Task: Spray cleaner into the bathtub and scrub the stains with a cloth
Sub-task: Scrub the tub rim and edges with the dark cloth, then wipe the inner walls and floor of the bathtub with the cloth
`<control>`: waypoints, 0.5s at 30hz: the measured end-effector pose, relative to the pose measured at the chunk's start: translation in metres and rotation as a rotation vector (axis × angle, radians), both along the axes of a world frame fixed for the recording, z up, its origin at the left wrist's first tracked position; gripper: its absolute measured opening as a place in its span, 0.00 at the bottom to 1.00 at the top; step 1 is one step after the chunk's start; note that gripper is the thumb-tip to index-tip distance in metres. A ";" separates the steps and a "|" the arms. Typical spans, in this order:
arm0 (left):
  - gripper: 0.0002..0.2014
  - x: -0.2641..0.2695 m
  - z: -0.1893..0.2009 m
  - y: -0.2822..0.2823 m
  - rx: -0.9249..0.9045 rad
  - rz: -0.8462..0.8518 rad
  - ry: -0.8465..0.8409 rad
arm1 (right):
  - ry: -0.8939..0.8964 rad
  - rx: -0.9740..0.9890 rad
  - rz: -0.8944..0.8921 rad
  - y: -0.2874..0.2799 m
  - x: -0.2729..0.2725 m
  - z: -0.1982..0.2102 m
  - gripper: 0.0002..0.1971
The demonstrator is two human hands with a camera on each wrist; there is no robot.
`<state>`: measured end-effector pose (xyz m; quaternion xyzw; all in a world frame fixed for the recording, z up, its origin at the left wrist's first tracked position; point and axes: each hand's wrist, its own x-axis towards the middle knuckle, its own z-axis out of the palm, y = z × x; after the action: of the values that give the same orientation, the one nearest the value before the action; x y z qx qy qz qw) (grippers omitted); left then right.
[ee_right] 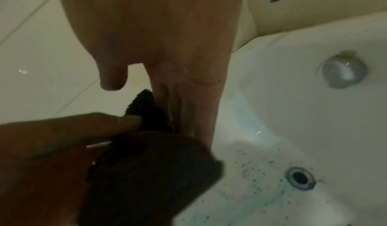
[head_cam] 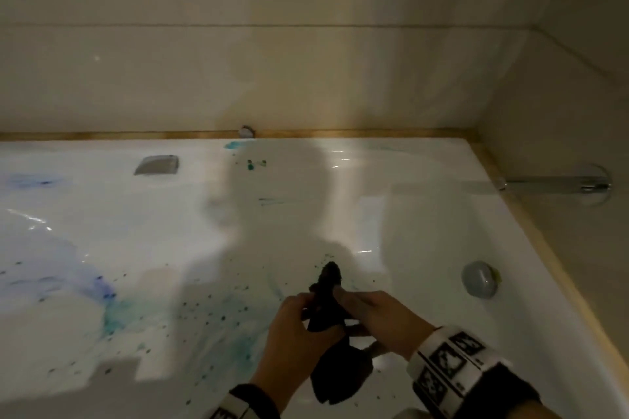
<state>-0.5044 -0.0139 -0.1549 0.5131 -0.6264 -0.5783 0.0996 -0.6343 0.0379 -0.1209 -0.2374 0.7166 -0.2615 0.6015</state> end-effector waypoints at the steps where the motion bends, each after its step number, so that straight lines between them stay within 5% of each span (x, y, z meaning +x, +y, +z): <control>1: 0.21 0.011 0.005 -0.004 0.006 -0.006 0.039 | 0.003 -0.040 -0.008 -0.006 0.012 0.003 0.24; 4: 0.21 0.044 0.018 -0.015 0.059 -0.026 0.119 | 0.163 -0.148 0.033 -0.020 0.045 0.007 0.11; 8: 0.25 0.090 0.035 -0.020 0.182 0.063 0.195 | 0.384 -0.138 0.173 -0.024 0.078 0.006 0.08; 13: 0.25 0.133 0.070 -0.007 0.131 0.137 0.236 | 0.125 -0.210 -0.021 -0.028 0.119 0.039 0.08; 15: 0.26 0.145 0.084 0.000 0.134 0.189 0.254 | 0.147 -0.215 0.030 -0.031 0.135 0.052 0.13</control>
<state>-0.3591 -0.0142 -0.0709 0.4978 -0.5179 -0.6671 0.1974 -0.4992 0.0073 -0.0690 -0.3299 0.7230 -0.3097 0.5220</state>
